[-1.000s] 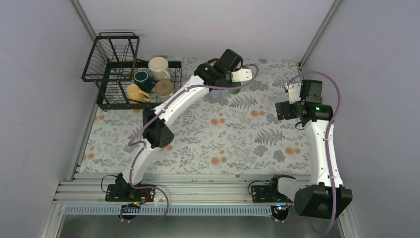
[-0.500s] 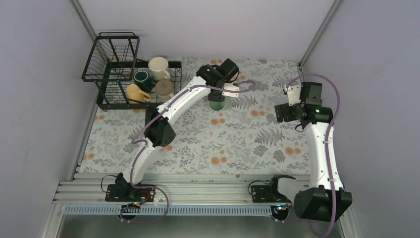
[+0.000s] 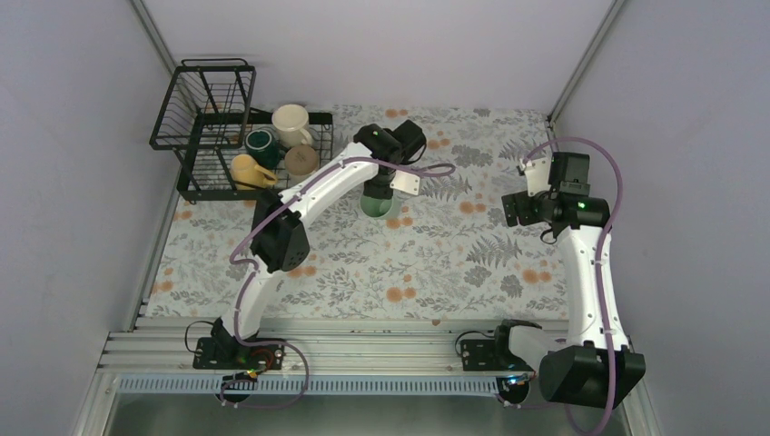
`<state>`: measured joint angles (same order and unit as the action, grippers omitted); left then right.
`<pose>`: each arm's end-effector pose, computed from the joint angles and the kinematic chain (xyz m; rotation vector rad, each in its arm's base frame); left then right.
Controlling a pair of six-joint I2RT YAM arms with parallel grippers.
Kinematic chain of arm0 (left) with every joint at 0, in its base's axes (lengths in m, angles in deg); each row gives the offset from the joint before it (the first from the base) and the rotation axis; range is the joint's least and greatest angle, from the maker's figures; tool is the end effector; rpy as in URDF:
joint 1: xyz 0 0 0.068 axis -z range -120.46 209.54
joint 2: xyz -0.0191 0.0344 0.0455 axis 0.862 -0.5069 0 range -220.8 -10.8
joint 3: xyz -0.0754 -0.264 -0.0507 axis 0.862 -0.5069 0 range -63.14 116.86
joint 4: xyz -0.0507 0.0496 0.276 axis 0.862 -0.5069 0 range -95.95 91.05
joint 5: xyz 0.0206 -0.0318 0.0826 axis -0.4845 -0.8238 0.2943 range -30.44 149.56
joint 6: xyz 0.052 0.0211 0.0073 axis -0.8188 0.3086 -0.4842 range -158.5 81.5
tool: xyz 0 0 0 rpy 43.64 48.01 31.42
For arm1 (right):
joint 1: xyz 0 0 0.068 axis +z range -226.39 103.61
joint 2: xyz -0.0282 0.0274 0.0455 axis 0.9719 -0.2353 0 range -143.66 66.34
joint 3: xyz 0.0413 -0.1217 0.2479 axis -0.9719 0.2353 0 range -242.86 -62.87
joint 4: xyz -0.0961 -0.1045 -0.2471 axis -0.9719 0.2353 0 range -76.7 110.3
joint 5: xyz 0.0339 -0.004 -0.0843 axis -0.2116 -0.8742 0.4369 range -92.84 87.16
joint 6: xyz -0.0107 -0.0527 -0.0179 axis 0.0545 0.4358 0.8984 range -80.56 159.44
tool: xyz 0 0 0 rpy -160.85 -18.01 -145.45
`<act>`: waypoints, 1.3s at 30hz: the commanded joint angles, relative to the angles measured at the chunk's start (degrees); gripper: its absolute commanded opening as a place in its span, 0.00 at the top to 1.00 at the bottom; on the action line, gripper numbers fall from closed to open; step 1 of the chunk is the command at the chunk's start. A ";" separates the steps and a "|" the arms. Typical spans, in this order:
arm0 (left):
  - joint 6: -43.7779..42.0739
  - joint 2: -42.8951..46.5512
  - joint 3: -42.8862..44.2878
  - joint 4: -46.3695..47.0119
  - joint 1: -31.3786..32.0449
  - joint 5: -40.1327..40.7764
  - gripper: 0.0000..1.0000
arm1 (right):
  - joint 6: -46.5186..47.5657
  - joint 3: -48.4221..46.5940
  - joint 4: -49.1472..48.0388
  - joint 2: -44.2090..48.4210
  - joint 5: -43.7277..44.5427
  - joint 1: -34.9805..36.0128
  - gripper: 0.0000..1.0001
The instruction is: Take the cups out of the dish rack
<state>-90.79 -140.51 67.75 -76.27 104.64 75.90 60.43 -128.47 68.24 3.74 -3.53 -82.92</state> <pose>0.3527 -0.3380 0.2785 2.1358 1.9438 0.4358 0.2306 -0.0259 0.3383 -0.3183 2.4666 -0.1896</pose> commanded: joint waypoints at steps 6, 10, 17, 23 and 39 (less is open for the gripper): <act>-2.56 0.69 -0.14 -0.46 0.01 1.92 0.98 | 0.19 1.04 -0.67 0.65 -0.77 -0.59 0.00; -4.08 1.63 -1.30 -0.46 0.40 1.17 0.97 | 0.19 1.66 -1.03 0.65 -0.48 -0.59 0.00; -4.30 3.54 -1.39 -0.46 1.16 -0.06 0.97 | 0.06 2.84 -1.58 0.64 -0.61 -0.59 0.00; -2.97 5.50 -5.15 -0.46 2.42 -1.51 0.97 | 0.10 2.78 -1.44 0.78 -0.68 -0.59 0.00; 0.04 0.50 1.50 -0.46 2.45 1.06 0.61 | 0.10 2.39 -0.71 1.63 -0.61 -0.53 0.00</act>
<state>-91.27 -138.06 65.35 -76.57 106.96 75.83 60.43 -125.89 68.00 4.15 -3.68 -82.92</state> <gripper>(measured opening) 0.364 1.000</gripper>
